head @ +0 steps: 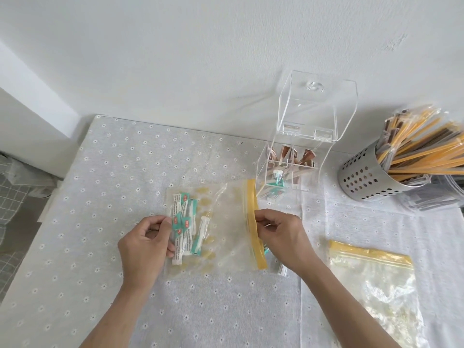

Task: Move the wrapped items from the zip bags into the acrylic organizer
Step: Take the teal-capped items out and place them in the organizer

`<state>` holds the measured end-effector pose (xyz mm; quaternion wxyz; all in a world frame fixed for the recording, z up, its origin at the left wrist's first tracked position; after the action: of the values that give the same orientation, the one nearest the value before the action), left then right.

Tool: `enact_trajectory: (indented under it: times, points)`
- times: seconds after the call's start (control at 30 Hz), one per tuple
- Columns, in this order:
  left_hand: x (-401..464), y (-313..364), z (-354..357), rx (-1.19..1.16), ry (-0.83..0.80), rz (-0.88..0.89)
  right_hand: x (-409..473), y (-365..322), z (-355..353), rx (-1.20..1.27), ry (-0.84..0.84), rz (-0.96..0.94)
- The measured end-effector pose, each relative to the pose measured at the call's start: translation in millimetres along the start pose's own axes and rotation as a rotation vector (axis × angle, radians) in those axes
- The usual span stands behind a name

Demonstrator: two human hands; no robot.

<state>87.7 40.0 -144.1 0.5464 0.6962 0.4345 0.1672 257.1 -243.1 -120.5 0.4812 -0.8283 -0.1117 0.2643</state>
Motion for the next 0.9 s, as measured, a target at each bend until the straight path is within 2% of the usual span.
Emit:
enact_trajectory:
  times: [0.13, 0.4, 0.53, 0.67, 0.77, 0.83, 0.9]
  points:
    - [1.0, -0.6, -0.4, -0.006, -0.004, -0.009, 11.7, -7.3, 31.9, -0.027, -0.159, -0.052]
    - [1.9, -2.2, -0.8, -0.026, -0.006, -0.006, 18.1, -52.1, 79.5, -0.386, -0.3, -0.547]
    - [2.2, -2.2, -1.5, -0.031, -0.001, -0.004, 31.0, -51.9, 95.8, -0.538, -0.306, -0.478]
    - [1.8, 0.4, -2.0, -0.021, -0.005, 0.012, 32.2, -56.8, 124.9, -0.803, -0.472, -0.429]
    - [1.8, 2.4, -1.3, -0.015, -0.009, 0.019, 42.4, -44.0, 137.3, -0.793, -0.568, -0.344]
    - [1.6, 3.7, -1.2, -0.013, -0.013, 0.024, 50.2, -38.7, 135.5, -0.792, -0.492, -0.348]
    - [1.4, 4.2, -1.7, -0.011, -0.015, 0.028, 45.8, -49.9, 128.6, -0.86, -0.399, -0.468]
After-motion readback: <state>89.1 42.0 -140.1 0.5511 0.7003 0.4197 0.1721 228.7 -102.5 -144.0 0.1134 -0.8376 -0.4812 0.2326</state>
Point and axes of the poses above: each hand's wrist, its own x-axis towards the middle knuckle, its own z-axis out of the palm, y = z × x, the point moved 10 cm from there along x, towards the middle knuckle, and after that the axes turned 2 degrees about -x, right-handed, at the moved point
